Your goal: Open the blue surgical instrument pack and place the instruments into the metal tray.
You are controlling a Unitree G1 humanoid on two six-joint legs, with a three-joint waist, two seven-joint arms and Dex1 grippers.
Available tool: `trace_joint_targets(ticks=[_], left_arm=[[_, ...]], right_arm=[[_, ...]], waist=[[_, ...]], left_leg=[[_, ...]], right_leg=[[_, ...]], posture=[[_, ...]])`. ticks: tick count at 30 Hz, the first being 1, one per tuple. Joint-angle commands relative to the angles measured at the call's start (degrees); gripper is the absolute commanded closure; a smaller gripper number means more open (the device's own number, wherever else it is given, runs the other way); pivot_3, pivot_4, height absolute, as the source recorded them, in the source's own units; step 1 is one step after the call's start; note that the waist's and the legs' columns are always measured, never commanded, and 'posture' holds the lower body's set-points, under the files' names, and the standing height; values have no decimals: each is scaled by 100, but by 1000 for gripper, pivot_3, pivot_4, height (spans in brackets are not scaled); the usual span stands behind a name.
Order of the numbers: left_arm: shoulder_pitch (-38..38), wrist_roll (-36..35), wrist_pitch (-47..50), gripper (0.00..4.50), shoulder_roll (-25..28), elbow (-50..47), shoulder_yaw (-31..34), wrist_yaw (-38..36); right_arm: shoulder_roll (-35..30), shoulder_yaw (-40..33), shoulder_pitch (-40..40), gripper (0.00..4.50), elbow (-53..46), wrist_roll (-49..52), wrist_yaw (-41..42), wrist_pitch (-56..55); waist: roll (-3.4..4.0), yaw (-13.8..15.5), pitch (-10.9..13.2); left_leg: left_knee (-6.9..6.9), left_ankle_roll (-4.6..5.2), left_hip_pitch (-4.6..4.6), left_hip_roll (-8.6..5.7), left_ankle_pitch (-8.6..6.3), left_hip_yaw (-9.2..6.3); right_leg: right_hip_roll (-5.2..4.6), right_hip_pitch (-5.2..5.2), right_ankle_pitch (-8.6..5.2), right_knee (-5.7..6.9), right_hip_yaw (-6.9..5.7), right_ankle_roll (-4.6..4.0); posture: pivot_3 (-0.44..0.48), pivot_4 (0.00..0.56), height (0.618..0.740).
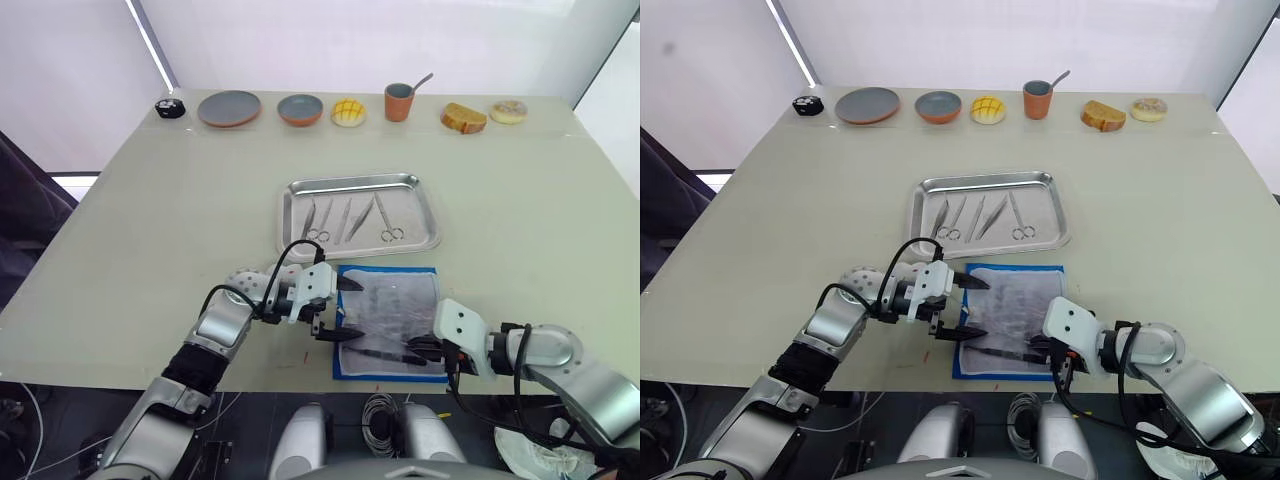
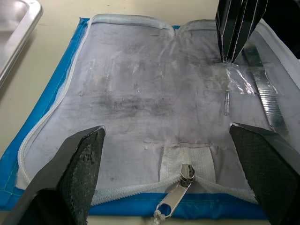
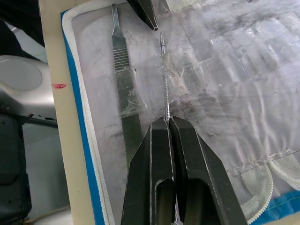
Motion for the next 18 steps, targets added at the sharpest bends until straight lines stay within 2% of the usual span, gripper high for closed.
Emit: trace_joint_targets(ticks=[1,9,18], left_arm=[[179,298,157,0,94,395,-160,36],[178,305,186,0,81,368,-178,50],[160,326,178,0,50,402,-199,75]], right_arm=[[-198,15,-234,4464,-189,59,88,445],[-431,71,-1319,4464,-691,493,285,1521],[-690,255,-1782,4464,-901,606,334,1881]], waist=[[1,1,1],[15,13,11],[25,18,17]], left_leg=[[0,0,-1,0,0,0],[1,0,-4,-1,0,-5],[2,0,-8,-1,0,-8]], right_leg=[[-1,0,0,0,0,0],[-7,-2,0,0,-5,-1],[-12,-3,0,0,-10,-1]], posture=[[0,150,740],[0,150,740],[0,150,740]])
